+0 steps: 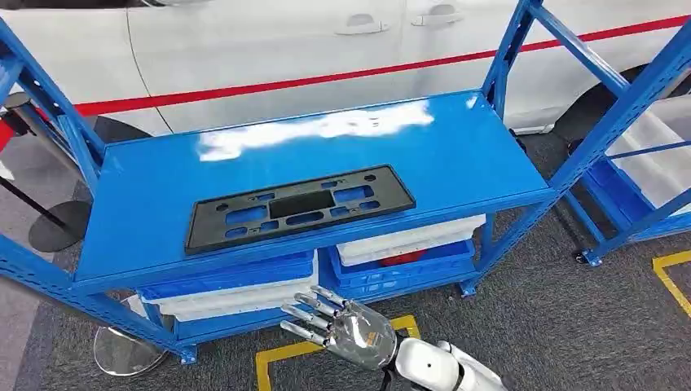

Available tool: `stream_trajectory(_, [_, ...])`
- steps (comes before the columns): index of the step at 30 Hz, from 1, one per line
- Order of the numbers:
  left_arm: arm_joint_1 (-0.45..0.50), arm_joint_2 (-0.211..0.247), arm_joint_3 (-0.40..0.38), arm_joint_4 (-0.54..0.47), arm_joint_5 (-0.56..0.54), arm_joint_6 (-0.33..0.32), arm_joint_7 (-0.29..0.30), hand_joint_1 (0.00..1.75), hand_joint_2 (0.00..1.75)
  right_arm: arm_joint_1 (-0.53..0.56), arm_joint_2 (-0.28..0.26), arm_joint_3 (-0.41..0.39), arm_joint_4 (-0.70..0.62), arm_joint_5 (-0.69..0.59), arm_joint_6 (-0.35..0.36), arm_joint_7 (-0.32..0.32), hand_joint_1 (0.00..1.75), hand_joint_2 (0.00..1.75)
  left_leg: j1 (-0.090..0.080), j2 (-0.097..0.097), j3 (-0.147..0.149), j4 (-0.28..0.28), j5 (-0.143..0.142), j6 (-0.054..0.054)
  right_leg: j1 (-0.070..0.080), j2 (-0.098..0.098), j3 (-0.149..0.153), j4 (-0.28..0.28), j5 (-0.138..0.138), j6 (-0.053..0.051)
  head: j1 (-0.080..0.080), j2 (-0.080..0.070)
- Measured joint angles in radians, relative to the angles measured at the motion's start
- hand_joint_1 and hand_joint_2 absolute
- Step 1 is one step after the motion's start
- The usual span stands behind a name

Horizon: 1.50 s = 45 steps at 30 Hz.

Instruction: Take the parts from the cabinet and place them on the table.

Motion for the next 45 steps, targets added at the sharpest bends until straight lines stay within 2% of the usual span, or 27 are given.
stream_trajectory(1, [-0.001, 0.001, 0.001, 0.003, 0.001, -0.003, -0.002, 0.00, 0.00, -0.014, -0.001, 0.006, 0.004, -0.006, 0.005, 0.004, 0.00, 1.75, -0.003, 0.002, -0.001, 0.001, -0.002, -0.004, 0.007, -0.001, 0.020, -0.039, -0.014, -0.008, -0.001, 0.000])
stream_trajectory(4, [-0.006, 0.013, 0.003, 0.009, 0.004, -0.010, 0.000, 0.00, 0.00, -0.035, -0.004, 0.018, 0.012, -0.032, 0.003, 0.030, 0.00, 1.75, 0.001, 0.002, -0.002, -0.003, -0.004, -0.021, 0.013, -0.001, 0.015, -0.046, -0.011, -0.013, 0.000, 0.000])
stream_trajectory(5, [-0.007, 0.015, 0.003, 0.011, 0.004, -0.012, 0.000, 0.00, 0.00, -0.041, -0.006, 0.022, 0.015, -0.038, 0.002, 0.037, 0.00, 1.75, 0.001, 0.002, 0.001, -0.007, -0.004, -0.027, 0.012, -0.001, 0.017, -0.051, -0.010, -0.017, -0.001, 0.000])
stream_trajectory(6, [-0.007, 0.023, 0.003, 0.012, 0.004, -0.013, 0.001, 0.00, 0.00, -0.048, -0.006, 0.025, 0.018, -0.042, 0.002, 0.042, 0.00, 1.75, -0.001, 0.003, -0.001, -0.001, -0.011, -0.033, -0.002, -0.003, 0.025, -0.062, -0.004, -0.024, -0.001, 0.000])
stream_trajectory(7, [-0.007, 0.024, 0.003, 0.015, 0.005, -0.013, 0.001, 0.00, 0.00, -0.055, -0.006, 0.029, 0.018, -0.047, 0.002, 0.047, 0.00, 1.75, 0.000, 0.004, -0.005, 0.019, -0.022, -0.038, 0.000, -0.003, 0.031, -0.067, -0.004, -0.026, -0.003, 0.000])
stream_trajectory(8, [-0.008, 0.027, 0.003, 0.017, 0.005, -0.014, 0.003, 0.00, 0.00, -0.067, -0.006, 0.034, 0.019, -0.051, 0.003, 0.056, 0.00, 1.75, 0.003, 0.003, -0.035, 0.083, -0.059, -0.041, 0.000, -0.004, 0.033, -0.067, -0.007, -0.035, -0.007, 0.000])
stream_trajectory(10, [-0.009, 0.029, 0.003, 0.020, 0.008, -0.012, 0.016, 0.00, 0.00, -0.077, -0.006, 0.042, 0.019, -0.054, 0.008, 0.070, 0.00, 1.75, 0.007, 0.003, -0.121, 0.245, -0.126, -0.049, 0.002, -0.006, 0.037, -0.066, -0.012, -0.039, -0.006, 0.000])
stream_trajectory(11, [-0.008, 0.030, 0.003, 0.022, 0.011, -0.008, 0.024, 0.00, 0.00, -0.081, -0.006, 0.046, 0.019, -0.054, 0.011, 0.075, 0.00, 1.75, 0.009, 0.003, -0.154, 0.299, -0.134, -0.053, 0.002, -0.005, 0.039, -0.065, -0.014, -0.040, -0.006, 0.000])
stream_trajectory(12, [-0.008, 0.031, 0.004, 0.025, 0.015, -0.006, 0.028, 0.00, 0.00, -0.085, -0.006, 0.052, 0.019, -0.054, 0.015, 0.076, 0.00, 1.75, 0.011, 0.003, -0.163, 0.303, -0.117, -0.055, 0.002, -0.004, 0.042, -0.064, -0.017, -0.039, -0.006, 0.000])
stream_trajectory(13, [-0.008, 0.031, 0.004, 0.026, 0.015, -0.005, 0.028, 0.00, 0.00, -0.089, -0.006, 0.056, 0.018, -0.054, 0.021, 0.081, 0.00, 1.75, 0.013, 0.004, -0.149, 0.260, -0.077, -0.057, 0.002, -0.003, 0.047, -0.063, -0.022, -0.036, -0.007, 0.000])
stream_trajectory(15, [-0.010, 0.032, 0.003, 0.029, 0.013, -0.003, 0.023, 0.00, 0.00, -0.093, -0.006, 0.057, 0.016, -0.054, 0.024, 0.093, 0.00, 1.75, 0.017, 0.005, -0.075, 0.089, 0.028, -0.055, 0.000, -0.002, 0.061, -0.057, -0.035, -0.030, -0.007, 0.000])
stream_trajectory(16, [-0.010, 0.032, 0.003, 0.030, 0.012, -0.002, 0.021, 0.00, 0.00, -0.095, -0.006, 0.058, 0.016, -0.054, 0.024, 0.096, 0.00, 1.75, 0.018, 0.006, -0.047, 0.023, 0.041, -0.052, 0.000, -0.003, 0.065, -0.054, -0.043, -0.025, -0.006, 0.000])
stream_trajectory(20, [-0.012, 0.032, 0.003, 0.036, 0.005, -0.001, 0.017, 0.00, 0.00, -0.101, -0.006, 0.062, 0.014, -0.054, 0.026, 0.113, 0.00, 1.75, 0.007, 0.002, -0.042, 0.015, 0.021, -0.031, 0.004, -0.002, 0.065, -0.056, -0.048, -0.002, -0.005, 0.000])
stream_trajectory(22, [-0.013, 0.032, 0.003, 0.038, 0.004, -0.001, 0.017, 0.00, 0.00, -0.105, -0.006, 0.064, 0.012, -0.054, 0.026, 0.118, 0.00, 1.75, 0.016, 0.002, -0.029, 0.000, 0.024, -0.018, 0.000, -0.001, 0.065, -0.039, -0.063, 0.010, -0.005, 0.000])
stream_trajectory(23, [-0.013, 0.032, 0.003, 0.040, 0.004, -0.003, 0.017, 0.00, 0.00, -0.110, -0.006, 0.065, 0.011, -0.054, 0.027, 0.124, 0.00, 1.75, 0.016, 0.003, -0.025, -0.003, 0.022, -0.012, 0.001, -0.001, 0.041, 0.005, -0.086, 0.013, -0.003, 0.000])
stream_trajectory(25, [-0.016, 0.034, 0.003, 0.040, 0.001, -0.008, 0.018, 0.00, 0.00, -0.113, -0.005, 0.068, 0.011, -0.057, 0.032, 0.134, 0.00, 1.75, 0.015, 0.004, -0.022, -0.002, 0.016, -0.003, 0.000, -0.001, -0.053, 0.170, -0.151, 0.018, -0.003, 0.000])
stream_trajectory(26, [-0.016, 0.035, 0.003, 0.040, -0.002, -0.010, 0.018, 0.00, 0.00, -0.113, -0.005, 0.072, 0.012, -0.058, 0.038, 0.137, 0.00, 1.75, 0.015, 0.003, -0.020, -0.002, 0.013, -0.001, 0.000, -0.001, -0.095, 0.234, -0.166, 0.020, -0.003, 0.000])
stream_trajectory(27, [-0.017, 0.036, 0.003, 0.040, -0.002, -0.012, 0.018, 0.00, 0.00, -0.112, -0.005, 0.076, 0.012, -0.059, 0.040, 0.140, 0.00, 1.75, 0.015, 0.002, -0.016, -0.001, 0.010, -0.002, 0.000, -0.001, -0.119, 0.261, -0.159, 0.021, -0.003, 0.000])
stream_trajectory(28, [-0.016, 0.036, 0.002, 0.040, -0.003, -0.015, 0.019, 0.00, 0.00, -0.113, -0.003, 0.078, 0.012, -0.060, 0.042, 0.145, 0.00, 1.75, 0.015, 0.001, -0.009, -0.001, 0.004, -0.003, -0.001, -0.001, -0.119, 0.237, -0.122, 0.021, -0.003, 0.000])
stream_trajectory(31, [-0.015, 0.036, 0.001, 0.042, -0.006, -0.017, 0.021, 0.00, 0.00, -0.127, 0.008, 0.081, 0.012, -0.065, 0.055, 0.155, 0.00, 1.75, 0.015, -0.001, 0.016, 0.001, -0.016, -0.014, -0.002, -0.001, -0.023, -0.002, 0.029, 0.009, -0.003, 0.000])
stream_trajectory(32, [-0.016, 0.037, 0.000, 0.042, -0.008, -0.017, 0.022, 0.00, 0.00, -0.132, 0.012, 0.082, 0.013, -0.066, 0.059, 0.159, 0.00, 1.75, 0.008, -0.002, 0.015, 0.004, -0.022, -0.022, 0.006, 0.000, -0.010, -0.025, 0.011, 0.005, -0.004, 0.000])
stream_trajectory(36, [-0.020, 0.041, -0.003, 0.044, -0.014, -0.021, 0.026, 0.00, 0.00, -0.148, 0.042, 0.089, 0.013, -0.070, 0.074, 0.168, 0.00, 1.75, 0.011, 0.000, 0.025, -0.005, -0.029, -0.047, 0.007, 0.006, -0.005, -0.042, 0.004, -0.022, -0.005, 0.000])
stream_trajectory(38, [-0.020, 0.044, -0.008, 0.045, -0.017, -0.026, 0.027, 0.00, 0.00, -0.156, 0.060, 0.091, 0.012, -0.071, 0.076, 0.173, 0.00, 1.75, 0.014, 0.002, 0.011, 0.038, -0.053, -0.056, 0.002, 0.004, 0.010, -0.053, 0.001, -0.035, -0.006, 0.000])
stream_trajectory(41, [-0.020, 0.046, -0.016, 0.047, -0.018, -0.029, 0.028, 0.00, 0.00, -0.168, 0.085, 0.102, 0.013, -0.072, 0.085, 0.178, 0.00, 1.75, 0.014, 0.002, -0.123, 0.276, -0.146, -0.064, 0.006, 0.000, 0.021, -0.053, -0.011, -0.047, -0.006, 0.000])
stream_trajectory(42, [-0.018, 0.047, -0.017, 0.047, -0.018, -0.029, 0.028, 0.00, 0.00, -0.168, 0.089, 0.106, 0.014, -0.073, 0.089, 0.178, 0.00, 1.75, 0.014, 0.002, -0.153, 0.317, -0.146, -0.066, 0.007, 0.000, 0.026, -0.052, -0.016, -0.048, -0.006, 0.000])
stream_trajectory(43, [-0.016, 0.048, -0.018, 0.048, -0.018, -0.031, 0.029, 0.00, 0.00, -0.168, 0.094, 0.109, 0.015, -0.073, 0.090, 0.179, 0.00, 1.75, 0.014, 0.002, -0.161, 0.311, -0.121, -0.065, 0.008, 0.001, 0.032, -0.051, -0.021, -0.048, -0.006, 0.000])
stream_trajectory(45, [-0.016, 0.051, -0.019, 0.048, -0.018, -0.032, 0.029, 0.00, 0.00, -0.172, 0.104, 0.112, 0.015, -0.073, 0.091, 0.180, 0.00, 1.75, 0.013, 0.002, -0.116, 0.177, -0.016, -0.059, 0.008, 0.003, 0.051, -0.050, -0.034, -0.046, -0.006, 0.000])
